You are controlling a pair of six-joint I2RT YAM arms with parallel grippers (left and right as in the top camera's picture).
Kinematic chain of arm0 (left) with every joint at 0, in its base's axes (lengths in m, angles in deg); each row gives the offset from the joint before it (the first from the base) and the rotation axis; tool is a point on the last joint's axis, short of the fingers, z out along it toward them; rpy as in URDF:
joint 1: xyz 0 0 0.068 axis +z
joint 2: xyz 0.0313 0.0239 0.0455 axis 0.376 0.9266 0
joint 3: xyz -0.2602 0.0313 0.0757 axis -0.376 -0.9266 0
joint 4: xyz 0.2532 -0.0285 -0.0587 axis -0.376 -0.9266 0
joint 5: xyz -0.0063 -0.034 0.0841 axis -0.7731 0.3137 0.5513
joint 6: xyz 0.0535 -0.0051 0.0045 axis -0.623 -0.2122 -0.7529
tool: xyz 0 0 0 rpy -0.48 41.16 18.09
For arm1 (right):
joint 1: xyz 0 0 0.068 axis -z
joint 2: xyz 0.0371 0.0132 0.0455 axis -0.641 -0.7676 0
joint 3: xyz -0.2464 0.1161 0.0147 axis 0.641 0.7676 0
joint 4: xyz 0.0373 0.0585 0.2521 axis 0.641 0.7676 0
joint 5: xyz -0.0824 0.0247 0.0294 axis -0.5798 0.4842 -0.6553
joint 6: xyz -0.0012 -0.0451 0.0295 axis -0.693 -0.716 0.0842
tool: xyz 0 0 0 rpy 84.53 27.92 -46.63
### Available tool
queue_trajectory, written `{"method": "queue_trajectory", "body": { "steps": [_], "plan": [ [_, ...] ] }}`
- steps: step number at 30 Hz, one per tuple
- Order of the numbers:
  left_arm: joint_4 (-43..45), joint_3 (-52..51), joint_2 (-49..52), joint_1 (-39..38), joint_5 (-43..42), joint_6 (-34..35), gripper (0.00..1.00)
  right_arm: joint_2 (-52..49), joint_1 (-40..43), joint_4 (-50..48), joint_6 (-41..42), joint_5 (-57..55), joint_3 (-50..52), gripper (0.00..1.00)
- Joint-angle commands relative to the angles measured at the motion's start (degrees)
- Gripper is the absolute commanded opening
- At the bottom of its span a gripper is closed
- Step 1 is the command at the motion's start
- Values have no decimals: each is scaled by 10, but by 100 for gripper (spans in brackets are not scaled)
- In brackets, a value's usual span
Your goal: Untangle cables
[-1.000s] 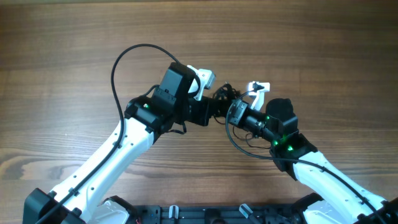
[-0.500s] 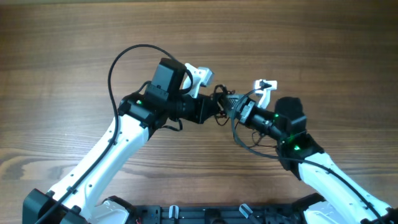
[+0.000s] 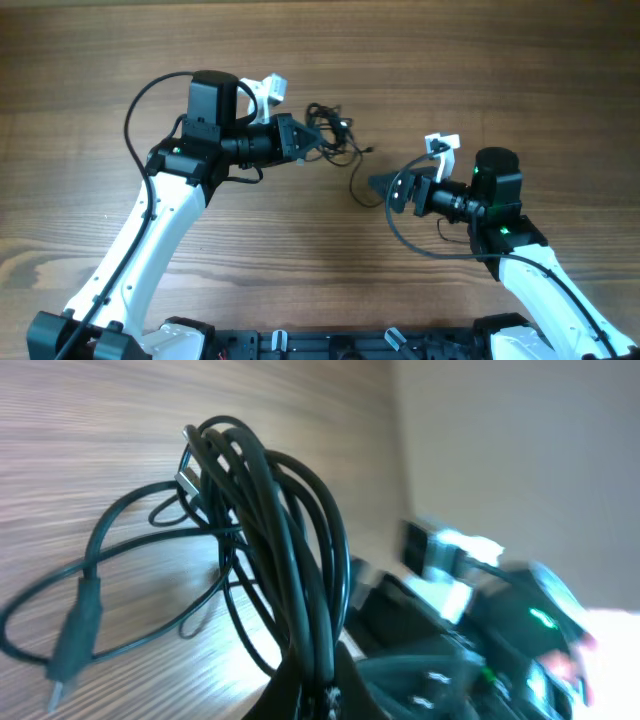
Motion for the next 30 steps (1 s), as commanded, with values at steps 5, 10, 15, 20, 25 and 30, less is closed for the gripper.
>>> {"method": "queue_trajectory", "body": {
  "steps": [5, 10, 15, 20, 25, 30],
  "plan": [
    [13, 2, -4, -14, -149, -56, 4, 2, 1, -13, -111, -5, -2, 98],
    [26, 2, -4, -35, -153, -42, 4, 2, 1, -12, -111, -16, -2, 63],
    [143, 2, -4, -31, -152, 100, 4, -4, 0, -11, -110, -30, -1, 69],
    [169, 2, -4, -31, -153, 157, 4, -37, 0, -13, -96, -46, -1, 54],
    [169, 2, -4, -32, -153, 172, 4, -57, 0, -40, -74, -44, -1, 50],
    [168, 2, -4, -38, -152, 167, 4, -58, -2, -44, -59, -29, -2, 4]
  ]
}}
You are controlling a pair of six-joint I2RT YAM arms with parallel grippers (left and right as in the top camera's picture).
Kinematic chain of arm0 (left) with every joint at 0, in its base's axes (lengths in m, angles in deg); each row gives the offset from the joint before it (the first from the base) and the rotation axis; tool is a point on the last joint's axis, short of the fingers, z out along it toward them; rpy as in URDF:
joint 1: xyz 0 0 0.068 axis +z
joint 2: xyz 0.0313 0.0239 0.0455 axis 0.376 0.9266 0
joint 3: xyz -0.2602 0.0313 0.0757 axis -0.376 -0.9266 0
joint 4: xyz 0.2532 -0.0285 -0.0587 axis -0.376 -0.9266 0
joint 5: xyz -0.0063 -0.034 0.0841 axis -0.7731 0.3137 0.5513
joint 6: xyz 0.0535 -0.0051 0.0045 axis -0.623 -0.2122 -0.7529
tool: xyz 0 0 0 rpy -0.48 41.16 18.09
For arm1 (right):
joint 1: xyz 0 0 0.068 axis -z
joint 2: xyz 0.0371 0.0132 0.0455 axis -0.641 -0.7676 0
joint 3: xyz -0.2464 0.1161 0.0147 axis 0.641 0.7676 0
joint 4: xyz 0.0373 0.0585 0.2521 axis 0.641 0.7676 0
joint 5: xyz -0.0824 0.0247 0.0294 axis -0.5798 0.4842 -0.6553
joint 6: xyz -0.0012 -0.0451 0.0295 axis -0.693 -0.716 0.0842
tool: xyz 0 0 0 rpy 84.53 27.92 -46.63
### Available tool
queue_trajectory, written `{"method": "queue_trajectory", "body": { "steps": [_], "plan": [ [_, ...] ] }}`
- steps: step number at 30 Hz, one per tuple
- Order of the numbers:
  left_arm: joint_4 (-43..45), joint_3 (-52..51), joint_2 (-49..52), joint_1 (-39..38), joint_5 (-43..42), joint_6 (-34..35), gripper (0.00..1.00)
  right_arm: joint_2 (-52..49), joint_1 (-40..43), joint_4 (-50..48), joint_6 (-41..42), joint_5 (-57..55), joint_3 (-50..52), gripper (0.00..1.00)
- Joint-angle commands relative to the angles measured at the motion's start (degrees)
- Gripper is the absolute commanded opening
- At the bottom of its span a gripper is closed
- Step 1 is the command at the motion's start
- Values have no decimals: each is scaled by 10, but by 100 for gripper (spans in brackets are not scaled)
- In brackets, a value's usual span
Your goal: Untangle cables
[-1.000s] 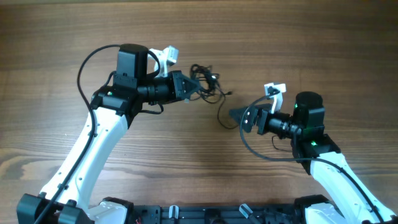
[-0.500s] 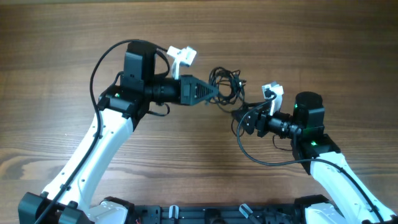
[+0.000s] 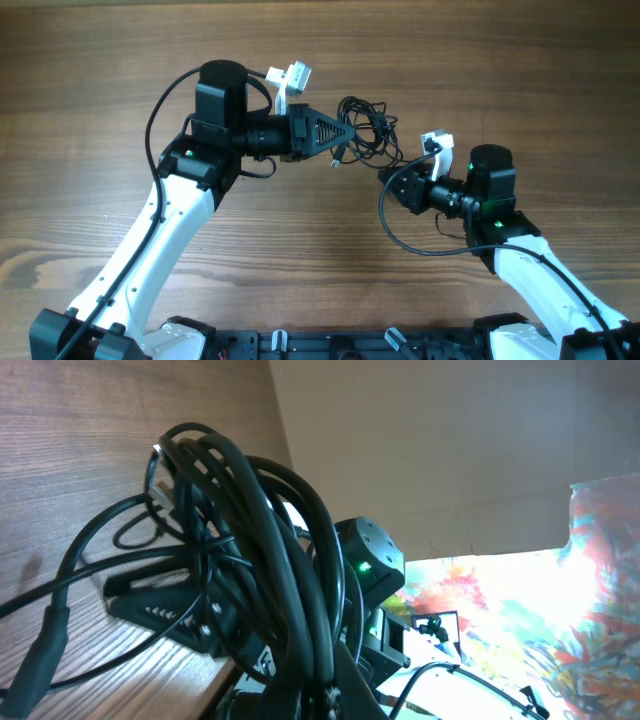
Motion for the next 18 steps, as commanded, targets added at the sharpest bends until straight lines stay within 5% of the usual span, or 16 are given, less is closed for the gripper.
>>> {"method": "queue_trajectory", "body": {
  "steps": [1, 6, 10, 18],
  "plan": [
    [2, 4, -4, -3, -16, 1, 4, -8, 1, 0, 15, 30, -2, 4],
    [-54, 4, -4, -3, -13, -85, 4, 20, 59, -6, 58, 205, -2, 4],
    [-148, 4, -4, -3, 71, -152, 4, 45, 125, -22, 83, 335, -2, 4],
    [-162, 4, -4, -59, 141, -182, 4, 45, 151, -271, 374, 338, -2, 5]
  ]
}}
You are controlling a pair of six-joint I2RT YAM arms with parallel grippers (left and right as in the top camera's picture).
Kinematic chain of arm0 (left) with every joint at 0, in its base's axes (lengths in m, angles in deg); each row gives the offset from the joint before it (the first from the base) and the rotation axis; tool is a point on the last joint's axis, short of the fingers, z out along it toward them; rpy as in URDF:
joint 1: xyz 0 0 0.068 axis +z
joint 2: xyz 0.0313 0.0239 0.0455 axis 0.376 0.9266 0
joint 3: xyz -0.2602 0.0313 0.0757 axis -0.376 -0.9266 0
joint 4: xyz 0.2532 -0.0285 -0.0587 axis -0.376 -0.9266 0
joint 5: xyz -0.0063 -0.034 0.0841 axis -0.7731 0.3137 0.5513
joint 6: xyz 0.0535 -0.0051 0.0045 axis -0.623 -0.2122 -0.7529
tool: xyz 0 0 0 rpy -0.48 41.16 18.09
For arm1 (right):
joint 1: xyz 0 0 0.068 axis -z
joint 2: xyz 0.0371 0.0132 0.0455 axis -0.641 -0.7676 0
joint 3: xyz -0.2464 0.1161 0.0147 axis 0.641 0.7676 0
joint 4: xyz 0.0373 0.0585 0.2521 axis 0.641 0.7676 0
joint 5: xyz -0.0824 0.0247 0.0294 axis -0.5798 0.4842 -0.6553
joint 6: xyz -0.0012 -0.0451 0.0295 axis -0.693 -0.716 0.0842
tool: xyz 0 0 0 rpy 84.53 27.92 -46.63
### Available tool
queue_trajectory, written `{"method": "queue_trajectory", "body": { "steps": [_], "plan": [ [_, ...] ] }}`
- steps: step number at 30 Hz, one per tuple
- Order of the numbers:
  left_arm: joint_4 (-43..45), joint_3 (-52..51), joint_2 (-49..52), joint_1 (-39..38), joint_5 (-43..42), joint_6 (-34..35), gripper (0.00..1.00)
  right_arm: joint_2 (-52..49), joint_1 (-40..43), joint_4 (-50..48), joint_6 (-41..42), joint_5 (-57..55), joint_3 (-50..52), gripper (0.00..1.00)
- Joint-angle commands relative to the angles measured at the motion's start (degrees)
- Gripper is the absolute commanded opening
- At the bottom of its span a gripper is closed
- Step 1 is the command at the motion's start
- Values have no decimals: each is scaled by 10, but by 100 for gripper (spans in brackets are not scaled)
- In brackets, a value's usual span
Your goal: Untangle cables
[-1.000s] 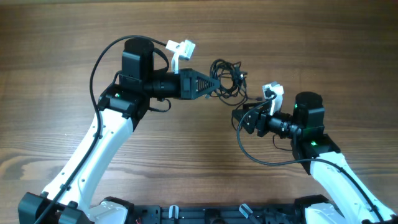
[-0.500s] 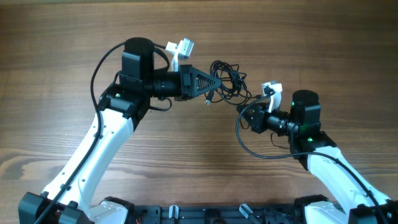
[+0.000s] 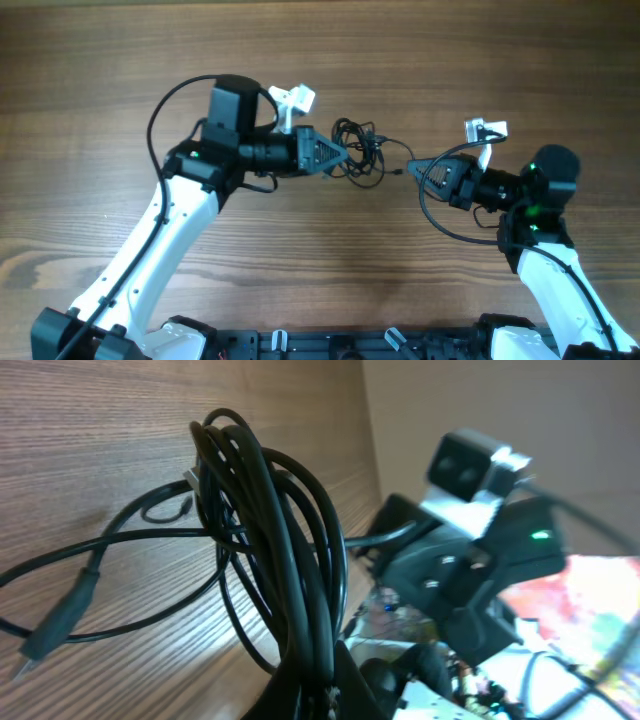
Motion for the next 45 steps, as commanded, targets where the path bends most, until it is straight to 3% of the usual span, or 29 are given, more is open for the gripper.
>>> {"method": "queue_trajectory", "body": {
  "steps": [1, 4, 7, 12, 17, 23, 30, 34, 37, 40, 45],
  "plan": [
    [4, 3, -4, -53, 64, -32, 4, 6, 1, -77, 144, -4, -5, 4],
    [4, 3, -4, -93, 118, -32, 4, 6, 1, -92, 209, -75, -5, 4],
    [7, 3, -4, -102, 142, -31, 4, 6, 0, -91, 199, -63, -5, 5],
    [76, 3, -4, -88, 142, -22, 4, 6, -42, -75, 117, 24, -4, 4],
    [113, 3, -4, -89, 139, -18, 4, 6, -67, 20, 24, 19, -4, 4],
    [97, 3, -4, -90, -54, -217, 4, 6, -67, 48, 16, -21, -5, 4],
    [-7, 3, -4, -90, -54, -287, 4, 6, -66, 48, 26, -36, -5, 5],
    [-11, 3, -4, -90, -52, -299, 4, 6, -66, 48, 60, -37, -5, 5],
    [-12, 3, -4, -90, -28, -302, 4, 6, -66, 48, 60, -16, -5, 4],
    [-12, 3, -4, -84, 54, -268, 4, 6, -66, 48, 60, 8, -5, 5],
    [-20, 3, -4, -59, 96, -272, 4, 6, -50, 48, 39, 25, -5, 5]
  ]
}}
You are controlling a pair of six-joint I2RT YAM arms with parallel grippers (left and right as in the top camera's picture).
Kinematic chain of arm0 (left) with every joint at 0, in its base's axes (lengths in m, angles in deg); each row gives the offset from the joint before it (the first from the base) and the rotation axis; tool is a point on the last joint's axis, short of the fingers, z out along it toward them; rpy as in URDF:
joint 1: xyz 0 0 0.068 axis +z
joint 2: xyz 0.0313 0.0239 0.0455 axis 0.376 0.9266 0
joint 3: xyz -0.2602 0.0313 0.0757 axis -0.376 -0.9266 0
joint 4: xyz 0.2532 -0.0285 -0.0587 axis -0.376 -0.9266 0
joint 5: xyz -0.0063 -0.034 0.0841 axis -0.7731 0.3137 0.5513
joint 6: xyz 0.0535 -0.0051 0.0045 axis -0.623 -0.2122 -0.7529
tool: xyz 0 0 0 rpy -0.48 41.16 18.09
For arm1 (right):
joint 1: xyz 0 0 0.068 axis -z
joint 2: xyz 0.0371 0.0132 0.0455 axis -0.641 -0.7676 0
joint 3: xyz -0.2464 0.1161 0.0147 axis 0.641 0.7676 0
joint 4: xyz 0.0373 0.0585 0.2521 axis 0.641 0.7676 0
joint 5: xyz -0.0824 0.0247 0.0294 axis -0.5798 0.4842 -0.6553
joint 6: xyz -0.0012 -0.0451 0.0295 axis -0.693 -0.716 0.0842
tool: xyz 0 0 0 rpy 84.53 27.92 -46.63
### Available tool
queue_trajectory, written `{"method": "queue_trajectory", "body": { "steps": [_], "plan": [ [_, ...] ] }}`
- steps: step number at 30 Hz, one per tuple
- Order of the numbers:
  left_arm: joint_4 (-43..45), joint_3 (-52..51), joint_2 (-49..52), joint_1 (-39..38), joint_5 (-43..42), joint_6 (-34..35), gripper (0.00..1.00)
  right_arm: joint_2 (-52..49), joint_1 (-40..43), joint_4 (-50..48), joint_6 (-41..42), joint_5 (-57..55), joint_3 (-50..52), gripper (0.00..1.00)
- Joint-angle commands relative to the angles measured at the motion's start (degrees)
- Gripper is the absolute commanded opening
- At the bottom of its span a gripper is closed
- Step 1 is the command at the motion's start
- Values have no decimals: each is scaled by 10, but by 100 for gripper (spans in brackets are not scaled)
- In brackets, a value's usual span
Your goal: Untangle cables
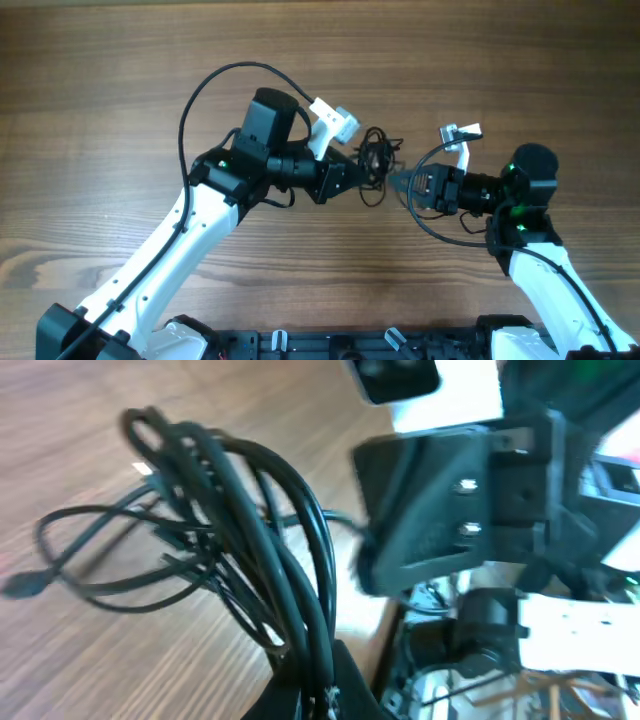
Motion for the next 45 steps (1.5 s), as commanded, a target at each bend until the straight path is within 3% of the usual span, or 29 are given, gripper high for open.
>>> {"method": "queue_trajectory", "body": {
  "steps": [1, 6, 14, 28, 35, 39, 43, 45],
  "plan": [
    [-5, 2, -4, 28, 48, 1, 4, 5, 13, -5, -18, 21, -3, 4],
    [-5, 2, -4, 26, -8, -44, 4, 4, 13, -5, -28, 9, -3, 5],
    [1, 2, -4, -38, -26, -44, 4, 4, 12, -4, -29, -29, -3, 5],
    [51, 2, -4, -52, -99, -40, 4, 4, -18, -3, -25, -83, -3, 6],
    [52, 2, -4, -85, -101, -40, 4, 4, -18, -5, 13, -119, -3, 22],
    [58, 2, -4, -66, -63, 23, 4, 4, -3, -5, 12, -85, -3, 50],
    [67, 2, -4, -32, -42, 86, 4, 4, 48, -5, 12, -45, -3, 68],
    [88, 2, -4, -6, 2, 174, 4, 4, 87, -5, 12, -33, -3, 89]
  ]
}}
